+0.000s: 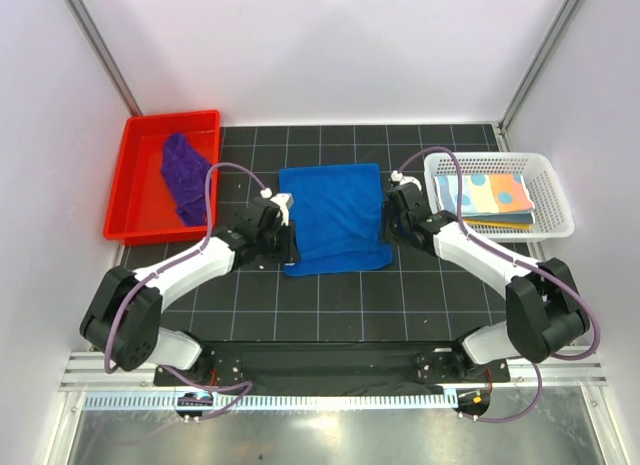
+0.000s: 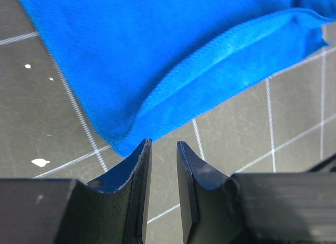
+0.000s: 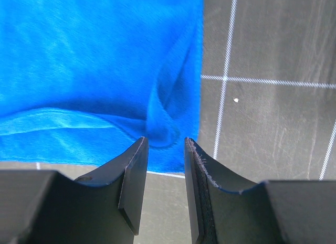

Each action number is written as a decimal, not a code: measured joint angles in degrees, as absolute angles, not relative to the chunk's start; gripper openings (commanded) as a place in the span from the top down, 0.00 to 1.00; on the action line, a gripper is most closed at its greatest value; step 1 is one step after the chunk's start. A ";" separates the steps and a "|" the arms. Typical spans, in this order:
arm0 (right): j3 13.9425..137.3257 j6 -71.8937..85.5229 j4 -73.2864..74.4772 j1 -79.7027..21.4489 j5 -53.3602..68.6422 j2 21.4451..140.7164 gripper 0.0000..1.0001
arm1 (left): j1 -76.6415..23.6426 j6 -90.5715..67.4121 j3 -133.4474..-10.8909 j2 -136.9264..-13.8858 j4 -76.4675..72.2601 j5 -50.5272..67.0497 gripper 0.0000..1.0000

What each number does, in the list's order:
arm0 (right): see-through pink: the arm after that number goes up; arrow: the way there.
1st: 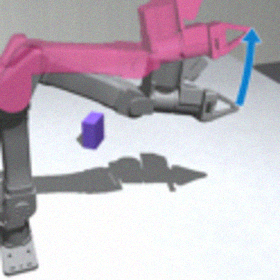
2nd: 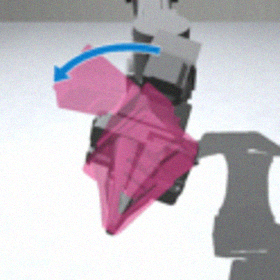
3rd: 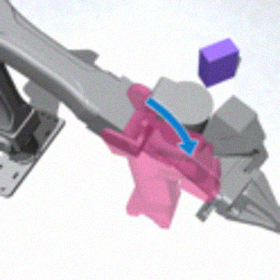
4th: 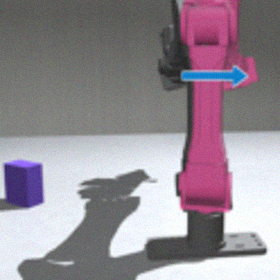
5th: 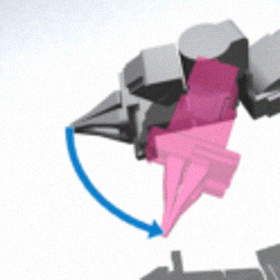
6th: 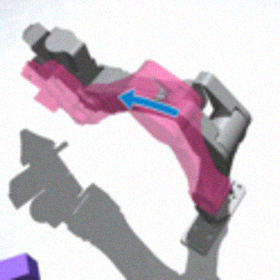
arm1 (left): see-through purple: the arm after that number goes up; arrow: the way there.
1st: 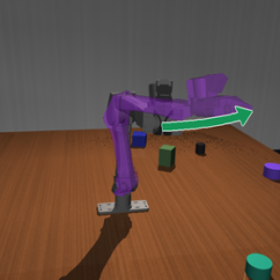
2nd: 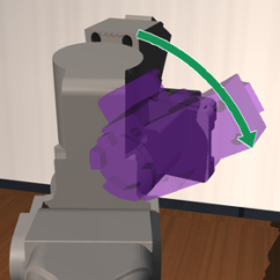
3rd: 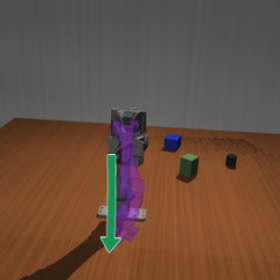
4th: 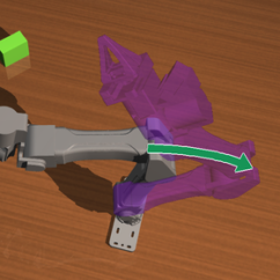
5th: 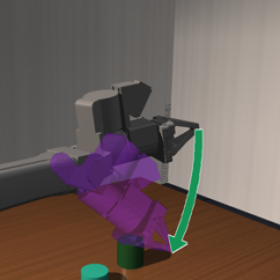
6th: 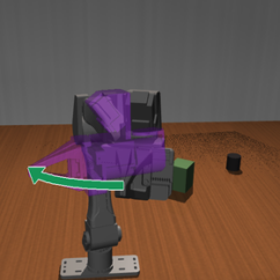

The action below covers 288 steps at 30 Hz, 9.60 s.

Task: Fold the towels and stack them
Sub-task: Fold the towel

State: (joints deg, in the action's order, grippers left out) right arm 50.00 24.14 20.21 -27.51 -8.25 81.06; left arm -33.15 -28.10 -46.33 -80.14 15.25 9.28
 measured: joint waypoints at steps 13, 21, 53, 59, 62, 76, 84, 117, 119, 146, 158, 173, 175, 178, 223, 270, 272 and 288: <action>53.65 24.14 20.51 -28.93 -9.54 87.61 0.57 | -33.28 -28.21 -49.71 -91.22 13.61 4.97 0.71; 48.07 24.14 20.12 -28.93 -10.55 86.76 0.58 | -33.78 -27.99 -48.12 -89.89 12.71 6.44 0.72; 43.38 24.23 19.57 -28.93 -12.05 85.17 0.60 | -34.00 -27.57 -53.34 -93.93 12.45 6.04 0.76; 42.48 24.38 18.39 -28.93 -11.86 85.38 0.69 | -34.02 -27.05 -52.58 -96.77 12.05 4.86 0.77; 42.50 24.47 17.78 -28.93 -11.29 85.54 0.80 | -34.17 -26.81 -52.58 -96.75 12.19 4.05 0.79; 41.39 25.41 21.58 -28.99 -9.63 81.89 0.93 | -34.50 -27.03 -50.61 -93.62 15.81 -0.93 0.80; 39.33 25.85 22.79 -29.17 -6.98 77.89 0.77 | -34.48 -27.03 -48.51 -90.91 18.65 -1.93 0.78; 41.39 29.08 20.45 -33.21 -7.60 81.32 0.64 | -34.76 -26.79 -53.23 -88.88 23.05 1.78 0.74; 41.56 29.17 20.14 -33.76 -7.73 81.78 0.64 | -34.76 -26.76 -53.21 -88.88 23.05 1.78 0.74; 42.17 30.17 19.81 -34.57 -10.35 83.00 0.94 | -34.81 -26.70 -50.28 -88.86 22.96 1.76 0.76; 42.11 30.17 22.92 -35.07 -10.66 76.49 0.95 | -34.81 -26.61 -49.78 -88.86 22.94 1.76 0.77; 37.87 30.35 22.92 -35.53 -10.66 76.49 0.70 | -34.81 -26.57 -49.78 -88.86 22.98 1.74 0.76; 37.87 30.33 23.03 -35.53 -10.85 76.49 0.62 | -34.81 -26.55 -49.84 -88.86 23.05 1.65 0.75; 38.81 29.93 24.60 -35.53 -11.46 76.47 0.54 | -34.81 -26.48 -51.03 -88.86 23.79 0.78 0.68; 96.33 29.76 11.84 -15.05 9.19 129.84 0.71 | -17.87 -17.98 -104.66 -132.33 21.52 4.21 0.67; 100.27 19.29 23.16 -16.38 -4.58 125.60 0.59 | -17.10 -16.16 -103.63 -124.97 22.26 4.95 0.53; 100.27 19.18 23.55 -16.47 -4.75 125.60 0.59 | -17.10 -15.29 -102.63 -124.97 22.70 3.97 0.52; 99.94 17.89 25.39 -16.82 -5.45 125.60 0.57 | -16.47 -12.56 -101.34 -124.97 23.40 1.72 0.51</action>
